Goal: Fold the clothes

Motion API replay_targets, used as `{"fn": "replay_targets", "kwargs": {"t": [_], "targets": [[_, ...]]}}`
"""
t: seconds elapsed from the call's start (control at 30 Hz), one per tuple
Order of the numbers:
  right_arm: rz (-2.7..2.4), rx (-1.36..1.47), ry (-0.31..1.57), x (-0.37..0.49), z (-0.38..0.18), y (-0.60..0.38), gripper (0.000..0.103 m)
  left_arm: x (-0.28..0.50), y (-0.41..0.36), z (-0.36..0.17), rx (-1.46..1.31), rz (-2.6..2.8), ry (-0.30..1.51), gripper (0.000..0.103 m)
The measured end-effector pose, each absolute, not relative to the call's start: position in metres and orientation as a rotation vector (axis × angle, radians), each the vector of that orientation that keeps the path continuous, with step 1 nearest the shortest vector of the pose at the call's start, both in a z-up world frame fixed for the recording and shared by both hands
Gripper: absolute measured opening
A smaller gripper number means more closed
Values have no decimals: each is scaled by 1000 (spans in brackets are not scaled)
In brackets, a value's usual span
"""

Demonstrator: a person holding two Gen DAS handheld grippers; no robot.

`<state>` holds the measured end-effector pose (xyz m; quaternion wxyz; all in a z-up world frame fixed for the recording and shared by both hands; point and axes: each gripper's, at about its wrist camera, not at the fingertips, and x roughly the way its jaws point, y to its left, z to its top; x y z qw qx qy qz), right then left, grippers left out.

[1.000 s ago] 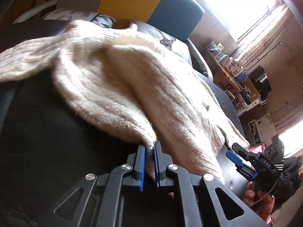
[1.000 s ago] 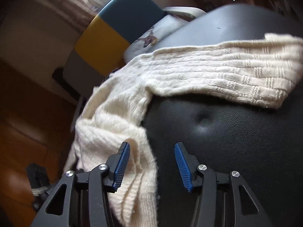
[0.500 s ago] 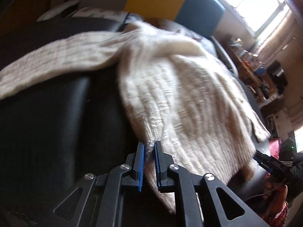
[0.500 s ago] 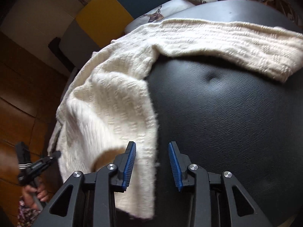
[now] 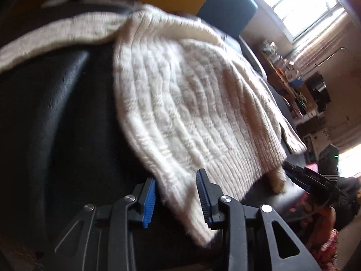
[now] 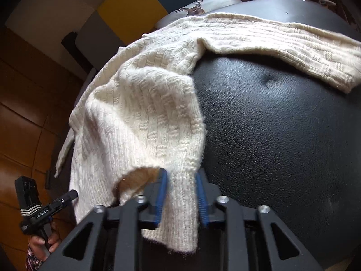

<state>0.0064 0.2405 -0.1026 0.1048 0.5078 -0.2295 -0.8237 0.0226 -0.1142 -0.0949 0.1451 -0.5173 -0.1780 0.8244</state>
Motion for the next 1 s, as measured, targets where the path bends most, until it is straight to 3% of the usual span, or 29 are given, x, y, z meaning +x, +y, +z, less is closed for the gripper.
{"fn": "replay_targets", "kwargs": {"t": [0.07,0.1,0.2,0.43,0.67,1.0], "targets": [[-2432,1484,-634,8,-101,238,9,23,-106,-94,-1479,2394,-465,29],[-2437,1477,-619,9,-99,239,9,21,-105,-94,-1485,2384,-428,14],[-2462,1459,-613,14,-89,254,8,19,-116,-92,-1512,2332,-341,7],[-2515,1443,-591,24,-71,280,7,6,-166,-83,-1618,2367,-118,6],[-2482,1525,-625,32,-102,273,7,14,-196,-90,-1648,2333,-257,7],[-2446,1541,-599,28,-89,271,11,29,-175,-66,-1553,2329,-37,8]]}}
